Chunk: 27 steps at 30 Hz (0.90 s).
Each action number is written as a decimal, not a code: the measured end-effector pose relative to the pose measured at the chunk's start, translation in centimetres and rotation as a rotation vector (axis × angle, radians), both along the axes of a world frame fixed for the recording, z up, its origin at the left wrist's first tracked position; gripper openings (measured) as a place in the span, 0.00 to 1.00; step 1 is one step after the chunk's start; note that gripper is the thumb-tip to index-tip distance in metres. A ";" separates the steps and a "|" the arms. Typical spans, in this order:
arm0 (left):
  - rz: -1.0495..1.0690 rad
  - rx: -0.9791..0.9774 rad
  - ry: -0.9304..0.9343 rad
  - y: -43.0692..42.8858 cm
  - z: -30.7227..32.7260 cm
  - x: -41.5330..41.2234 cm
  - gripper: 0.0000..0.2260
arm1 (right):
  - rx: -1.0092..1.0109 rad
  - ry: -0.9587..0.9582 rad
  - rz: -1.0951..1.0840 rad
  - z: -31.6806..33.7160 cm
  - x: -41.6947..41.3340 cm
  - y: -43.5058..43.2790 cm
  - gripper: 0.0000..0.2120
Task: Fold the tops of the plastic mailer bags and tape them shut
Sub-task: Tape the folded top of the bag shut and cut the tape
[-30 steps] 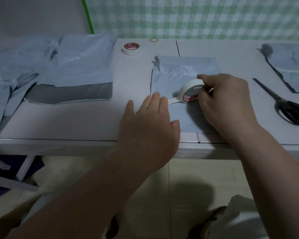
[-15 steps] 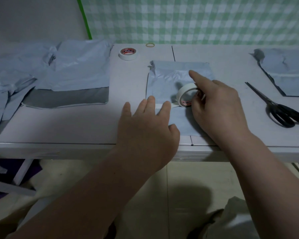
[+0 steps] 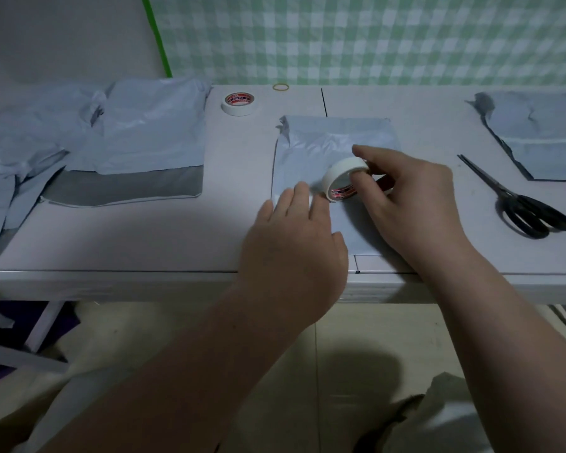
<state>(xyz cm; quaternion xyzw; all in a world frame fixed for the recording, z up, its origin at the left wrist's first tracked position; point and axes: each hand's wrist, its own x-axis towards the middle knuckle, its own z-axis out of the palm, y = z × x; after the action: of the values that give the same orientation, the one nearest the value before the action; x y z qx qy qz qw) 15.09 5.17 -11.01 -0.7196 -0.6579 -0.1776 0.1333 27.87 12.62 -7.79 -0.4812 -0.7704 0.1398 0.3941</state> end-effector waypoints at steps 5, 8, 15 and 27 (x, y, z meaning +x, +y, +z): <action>0.048 0.017 -0.019 -0.3 0.1 0.7 0.24 | -0.100 -0.135 0.003 0.0 0.1 0.4 0.19; 0.082 -0.001 -0.001 -0.4 0.2 1.1 0.25 | -0.156 -0.180 -0.020 0.2 0.0 0.6 0.19; 0.141 -0.097 0.025 -0.5 0.6 1.5 0.28 | -0.176 -0.065 -0.100 -0.1 -0.7 -0.1 0.15; 0.151 -0.219 0.052 -0.6 1.5 1.4 0.31 | -0.116 0.012 -0.008 -0.3 -0.2 0.1 0.15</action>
<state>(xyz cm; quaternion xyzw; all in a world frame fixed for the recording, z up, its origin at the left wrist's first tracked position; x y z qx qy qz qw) 16.49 4.61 -9.48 -0.6827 -0.7219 -0.0754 0.0839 27.70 12.72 -8.11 -0.5057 -0.7565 0.1857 0.3708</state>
